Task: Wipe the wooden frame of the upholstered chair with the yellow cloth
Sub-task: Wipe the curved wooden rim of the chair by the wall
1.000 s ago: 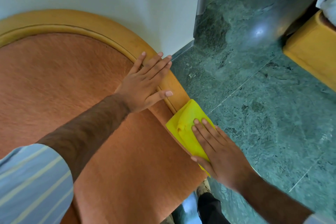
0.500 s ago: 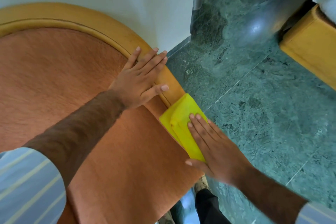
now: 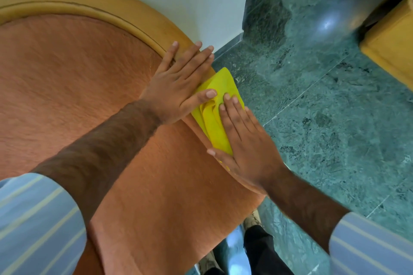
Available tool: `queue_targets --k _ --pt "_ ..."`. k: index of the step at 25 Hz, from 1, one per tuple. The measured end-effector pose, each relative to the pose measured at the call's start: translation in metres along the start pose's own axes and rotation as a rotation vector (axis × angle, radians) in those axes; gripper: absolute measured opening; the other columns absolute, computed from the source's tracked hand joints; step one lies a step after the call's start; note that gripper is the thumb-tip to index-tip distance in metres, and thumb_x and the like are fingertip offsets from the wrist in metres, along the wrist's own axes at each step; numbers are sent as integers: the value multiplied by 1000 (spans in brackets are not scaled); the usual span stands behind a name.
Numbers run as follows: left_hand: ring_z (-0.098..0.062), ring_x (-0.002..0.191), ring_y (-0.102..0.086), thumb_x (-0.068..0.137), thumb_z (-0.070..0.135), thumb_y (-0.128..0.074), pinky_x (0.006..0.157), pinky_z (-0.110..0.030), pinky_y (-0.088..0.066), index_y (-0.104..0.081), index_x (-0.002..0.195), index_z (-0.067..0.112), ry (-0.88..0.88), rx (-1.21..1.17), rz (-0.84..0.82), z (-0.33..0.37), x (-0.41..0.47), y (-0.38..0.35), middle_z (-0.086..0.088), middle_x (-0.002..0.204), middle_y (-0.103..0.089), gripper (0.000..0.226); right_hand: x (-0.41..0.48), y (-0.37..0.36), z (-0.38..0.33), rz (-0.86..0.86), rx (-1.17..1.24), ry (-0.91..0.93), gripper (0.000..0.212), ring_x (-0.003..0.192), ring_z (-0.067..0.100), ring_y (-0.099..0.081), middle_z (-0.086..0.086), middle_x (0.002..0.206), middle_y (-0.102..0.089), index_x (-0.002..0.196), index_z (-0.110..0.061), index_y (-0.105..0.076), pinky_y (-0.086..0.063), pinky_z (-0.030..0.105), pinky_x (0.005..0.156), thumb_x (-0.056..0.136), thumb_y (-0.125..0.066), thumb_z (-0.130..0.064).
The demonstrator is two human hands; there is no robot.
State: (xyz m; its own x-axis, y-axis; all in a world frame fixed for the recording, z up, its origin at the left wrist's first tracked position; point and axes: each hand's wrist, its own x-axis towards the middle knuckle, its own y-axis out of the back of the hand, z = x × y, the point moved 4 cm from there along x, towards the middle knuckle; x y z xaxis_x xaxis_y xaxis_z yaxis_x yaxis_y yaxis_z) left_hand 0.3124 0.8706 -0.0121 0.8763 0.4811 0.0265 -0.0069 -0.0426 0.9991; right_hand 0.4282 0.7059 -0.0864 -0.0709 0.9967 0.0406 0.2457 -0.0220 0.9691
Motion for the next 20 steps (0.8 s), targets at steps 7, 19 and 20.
queue_targets --k 7,19,20 --pt "-24 160 -10 99 64 -1 128 -58 -8 -22 161 9 19 -8 -44 0 -1 7 -5 171 -20 85 -73 4 16 -133 -75 90 97 164 24 -5 11 176 -7 164 -6 -14 -18 47 128 99 -32 -76" --pt "-20 160 -8 98 61 -6 129 -58 -2 -23 161 11 113 -75 -75 8 6 6 -2 172 -20 82 -7 10 9 -92 32 66 85 163 24 -3 11 176 -6 164 -6 -14 -18 47 132 105 -31 -64" --pt "-20 161 -6 98 62 -3 129 -58 -1 -22 161 11 99 -75 -89 6 5 6 -2 172 -18 84 -30 10 15 -123 20 86 83 164 23 -3 10 176 -6 165 -8 -14 -20 47 132 106 -29 -64"
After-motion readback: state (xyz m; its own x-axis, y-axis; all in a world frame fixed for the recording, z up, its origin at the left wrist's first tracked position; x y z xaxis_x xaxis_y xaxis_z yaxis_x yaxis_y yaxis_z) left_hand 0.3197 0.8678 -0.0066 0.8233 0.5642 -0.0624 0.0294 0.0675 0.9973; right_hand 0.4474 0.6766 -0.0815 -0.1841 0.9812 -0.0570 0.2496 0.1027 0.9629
